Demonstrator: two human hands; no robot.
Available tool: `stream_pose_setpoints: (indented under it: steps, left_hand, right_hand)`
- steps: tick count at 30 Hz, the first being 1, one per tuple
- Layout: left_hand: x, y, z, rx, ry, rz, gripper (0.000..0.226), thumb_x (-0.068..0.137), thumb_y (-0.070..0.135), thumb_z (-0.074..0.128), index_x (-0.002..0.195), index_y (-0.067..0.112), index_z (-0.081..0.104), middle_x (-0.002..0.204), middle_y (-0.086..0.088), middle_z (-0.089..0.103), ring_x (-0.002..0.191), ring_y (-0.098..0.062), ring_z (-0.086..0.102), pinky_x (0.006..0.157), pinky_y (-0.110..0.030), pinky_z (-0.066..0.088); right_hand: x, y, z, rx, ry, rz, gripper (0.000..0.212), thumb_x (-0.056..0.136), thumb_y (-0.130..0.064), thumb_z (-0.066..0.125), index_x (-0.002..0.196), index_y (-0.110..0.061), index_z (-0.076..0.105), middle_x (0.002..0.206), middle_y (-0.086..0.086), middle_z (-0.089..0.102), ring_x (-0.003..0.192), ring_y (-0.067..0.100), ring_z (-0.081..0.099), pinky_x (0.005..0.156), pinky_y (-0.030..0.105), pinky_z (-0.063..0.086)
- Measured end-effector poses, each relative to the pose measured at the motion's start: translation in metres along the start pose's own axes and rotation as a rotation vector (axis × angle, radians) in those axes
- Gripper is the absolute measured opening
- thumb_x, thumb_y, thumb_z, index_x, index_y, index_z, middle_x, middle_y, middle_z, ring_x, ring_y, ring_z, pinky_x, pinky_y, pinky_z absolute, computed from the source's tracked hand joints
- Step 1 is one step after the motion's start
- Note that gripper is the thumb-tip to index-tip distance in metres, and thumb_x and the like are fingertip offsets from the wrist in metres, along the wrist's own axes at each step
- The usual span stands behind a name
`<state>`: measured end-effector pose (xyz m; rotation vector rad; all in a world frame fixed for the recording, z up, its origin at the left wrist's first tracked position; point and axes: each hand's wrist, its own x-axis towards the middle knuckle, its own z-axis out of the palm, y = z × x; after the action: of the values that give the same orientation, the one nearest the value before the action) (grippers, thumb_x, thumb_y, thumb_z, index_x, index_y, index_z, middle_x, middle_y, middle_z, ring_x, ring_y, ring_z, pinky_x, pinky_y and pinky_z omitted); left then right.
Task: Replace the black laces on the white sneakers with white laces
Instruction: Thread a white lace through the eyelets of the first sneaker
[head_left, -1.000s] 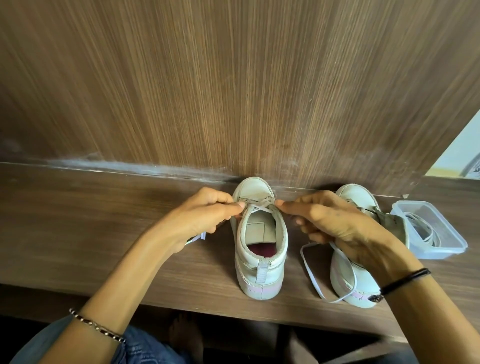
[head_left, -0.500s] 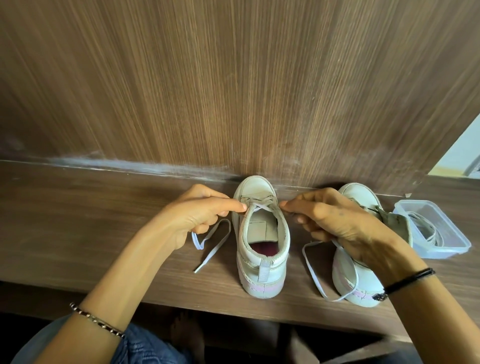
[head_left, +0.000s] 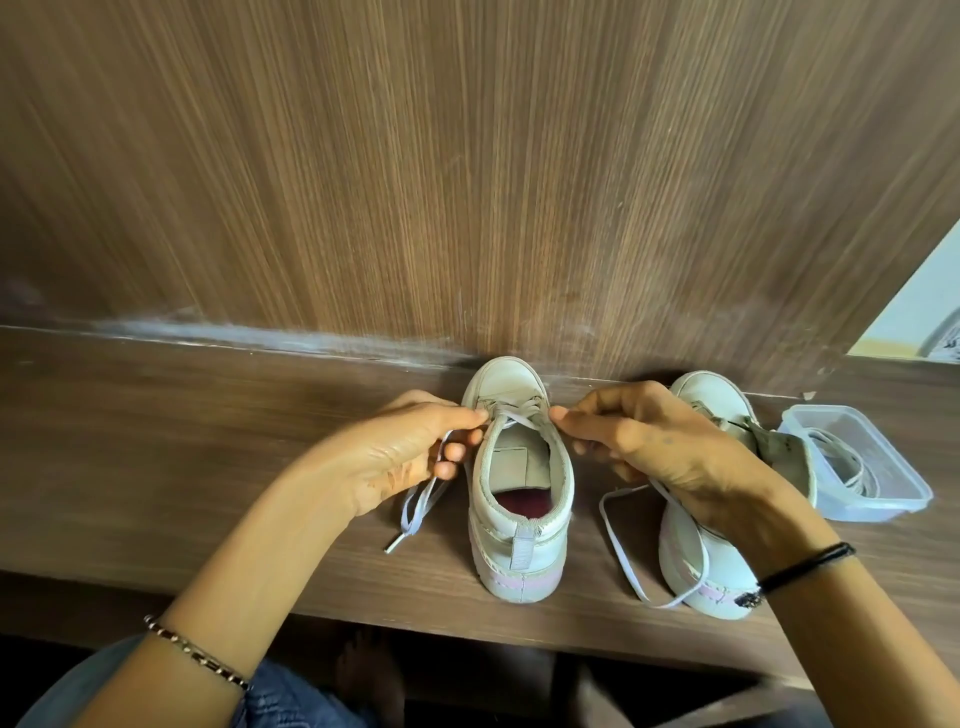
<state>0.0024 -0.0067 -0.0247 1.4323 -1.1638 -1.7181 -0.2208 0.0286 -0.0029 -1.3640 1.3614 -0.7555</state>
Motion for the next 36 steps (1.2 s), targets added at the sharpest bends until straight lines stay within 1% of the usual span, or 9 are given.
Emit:
stream_pose_setpoints:
  steps: [6, 12, 14, 17, 19, 22, 26, 31, 36]
  left_hand:
    - [-0.001, 0.001, -0.004, 0.147, 0.063, 0.050, 0.016, 0.096, 0.015, 0.069, 0.085, 0.003, 0.068, 0.063, 0.002, 0.056, 0.046, -0.003, 0.038, 0.041, -0.016, 0.022]
    - [-0.012, 0.002, 0.001, 0.353, 0.082, 0.120, 0.024, 0.103, 0.031, 0.059, 0.088, 0.013, 0.067, 0.070, 0.002, 0.048, 0.063, -0.008, 0.040, 0.052, -0.016, 0.034]
    - [-0.017, 0.005, 0.003, 0.458, 0.099, 0.143, 0.028, 0.101, 0.040, 0.060, 0.082, 0.020, 0.062, 0.068, 0.004, 0.043, 0.065, -0.008, 0.039, 0.059, -0.019, 0.034]
    - [-0.023, 0.009, 0.006, 0.539, 0.073, 0.168, 0.038, 0.088, 0.058, 0.069, 0.090, 0.020, 0.066, 0.053, 0.021, 0.048, 0.050, 0.004, 0.044, 0.051, -0.013, 0.033]
    - [-0.026, 0.011, 0.006, 0.609, 0.037, 0.162, 0.043, 0.078, 0.062, 0.076, 0.096, 0.025, 0.065, 0.066, 0.021, 0.058, 0.062, 0.004, 0.050, 0.058, -0.021, 0.036]
    - [-0.026, 0.005, 0.008, 0.911, 0.139, 0.271, 0.035, 0.075, 0.053, 0.074, 0.089, 0.028, 0.054, 0.073, 0.013, 0.057, 0.070, -0.008, 0.051, 0.059, -0.030, 0.034]
    - [-0.028, -0.003, 0.019, 1.171, 0.379, 0.497, 0.032, 0.085, 0.038, 0.059, 0.069, 0.016, 0.043, 0.057, 0.005, 0.046, 0.060, -0.017, 0.046, 0.055, -0.031, 0.033]
    - [-0.033, -0.004, 0.010, 1.263, 0.320, 0.627, 0.035, 0.085, 0.036, 0.059, 0.066, 0.017, 0.037, 0.051, 0.000, 0.038, 0.053, -0.018, 0.038, 0.053, -0.032, 0.030]
    - [-0.039, -0.011, 0.003, 1.262, 0.302, 0.737, 0.026, 0.079, 0.042, 0.049, 0.073, 0.018, 0.042, 0.048, 0.003, 0.037, 0.053, -0.019, 0.039, 0.056, -0.031, 0.035]
  right_hand:
    - [0.002, -0.001, 0.001, 0.004, -0.008, 0.009, 0.033, 0.096, -0.030, 0.070, 0.068, -0.014, 0.065, 0.067, 0.001, 0.057, 0.059, 0.008, 0.047, 0.052, 0.017, 0.035]
    - [0.001, -0.002, 0.001, 0.063, -0.074, 0.005, 0.030, 0.098, -0.024, 0.067, 0.072, -0.010, 0.069, 0.073, 0.007, 0.061, 0.059, 0.009, 0.048, 0.049, 0.017, 0.036]
    - [0.001, -0.002, 0.000, 0.056, -0.059, 0.008, 0.028, 0.097, -0.029, 0.069, 0.078, -0.008, 0.069, 0.075, 0.005, 0.061, 0.056, 0.007, 0.044, 0.049, 0.019, 0.033]
    - [-0.003, -0.003, 0.003, -0.065, -0.050, 0.009, 0.050, 0.087, -0.055, 0.073, 0.096, -0.006, 0.068, 0.072, 0.000, 0.058, 0.058, 0.012, 0.041, 0.049, 0.022, 0.030]
    - [-0.005, -0.004, 0.009, -0.134, -0.085, 0.025, 0.060, 0.079, -0.065, 0.074, 0.104, -0.012, 0.065, 0.068, -0.004, 0.058, 0.058, 0.011, 0.042, 0.050, 0.022, 0.032]
    - [-0.004, -0.003, 0.014, -0.356, -0.043, -0.013, 0.050, 0.078, -0.062, 0.079, 0.101, -0.022, 0.060, 0.074, -0.011, 0.064, 0.064, 0.004, 0.052, 0.060, 0.020, 0.039]
    - [-0.006, -0.003, 0.021, -0.507, 0.074, -0.169, 0.024, 0.087, -0.031, 0.072, 0.081, -0.021, 0.051, 0.066, -0.009, 0.056, 0.054, -0.003, 0.050, 0.052, 0.012, 0.040]
    - [-0.016, 0.002, 0.036, -0.562, 0.107, -0.267, 0.025, 0.088, -0.025, 0.065, 0.075, -0.014, 0.046, 0.059, -0.005, 0.047, 0.051, 0.013, 0.037, 0.051, 0.025, 0.038]
    - [-0.026, 0.009, 0.033, -0.454, 0.074, -0.297, 0.029, 0.086, -0.029, 0.070, 0.075, -0.015, 0.047, 0.058, -0.007, 0.041, 0.054, 0.009, 0.031, 0.051, 0.024, 0.032]
